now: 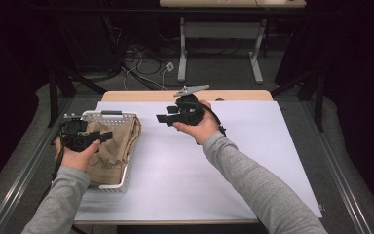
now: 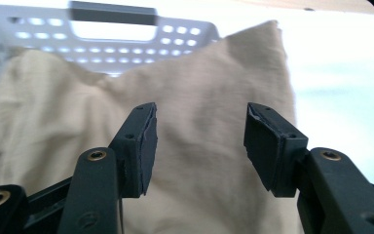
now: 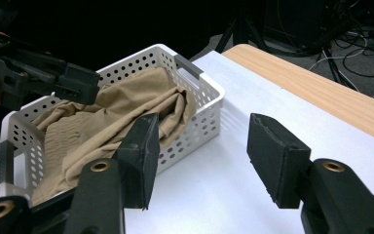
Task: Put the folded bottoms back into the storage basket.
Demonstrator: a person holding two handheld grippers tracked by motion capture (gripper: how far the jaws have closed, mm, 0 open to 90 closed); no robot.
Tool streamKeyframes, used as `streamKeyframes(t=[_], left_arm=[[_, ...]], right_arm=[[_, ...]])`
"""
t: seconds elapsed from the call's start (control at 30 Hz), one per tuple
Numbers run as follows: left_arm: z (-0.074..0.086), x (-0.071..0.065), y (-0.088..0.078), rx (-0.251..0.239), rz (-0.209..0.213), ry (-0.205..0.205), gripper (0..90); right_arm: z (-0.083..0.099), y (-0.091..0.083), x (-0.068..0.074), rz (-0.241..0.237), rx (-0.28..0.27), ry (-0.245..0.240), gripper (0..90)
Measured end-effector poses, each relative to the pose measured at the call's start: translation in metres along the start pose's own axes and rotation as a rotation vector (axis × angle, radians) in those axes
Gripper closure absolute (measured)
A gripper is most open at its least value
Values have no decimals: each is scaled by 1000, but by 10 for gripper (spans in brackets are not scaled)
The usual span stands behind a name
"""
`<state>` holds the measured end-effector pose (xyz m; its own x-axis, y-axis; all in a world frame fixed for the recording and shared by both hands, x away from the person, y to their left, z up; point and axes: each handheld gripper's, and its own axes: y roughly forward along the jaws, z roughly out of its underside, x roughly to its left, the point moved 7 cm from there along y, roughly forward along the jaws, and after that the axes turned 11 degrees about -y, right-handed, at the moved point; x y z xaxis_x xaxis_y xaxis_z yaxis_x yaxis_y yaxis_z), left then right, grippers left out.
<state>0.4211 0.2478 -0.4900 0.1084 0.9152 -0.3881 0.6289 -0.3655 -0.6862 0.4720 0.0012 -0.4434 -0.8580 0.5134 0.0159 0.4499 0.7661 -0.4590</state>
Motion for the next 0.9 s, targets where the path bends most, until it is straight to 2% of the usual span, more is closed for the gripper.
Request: streamKeyframes(t=[0.3,0.37,0.47,0.6,0.7,0.83,0.9], left_arm=[[3,-27,25,35,-5,102,392],[3,-32,29,34,-8,113,374],[7,-39,36,63,-16,126,369],[11,-46,48,77,-24,144,368],[12,-49,57,81,-54,164,368],[13,-49,64,94,-91,207,369],[13,-47,66,105,-115,223,412]], right_arm=[[7,-15,-13,35,-7,10,420],[8,-19,-15,42,-13,8,415],[11,-24,-17,43,-16,12,410],[16,-31,-18,43,-17,20,409],[19,-35,-20,41,-10,15,408],[23,-39,-25,48,-14,33,408],[27,-40,-28,54,-8,35,408]])
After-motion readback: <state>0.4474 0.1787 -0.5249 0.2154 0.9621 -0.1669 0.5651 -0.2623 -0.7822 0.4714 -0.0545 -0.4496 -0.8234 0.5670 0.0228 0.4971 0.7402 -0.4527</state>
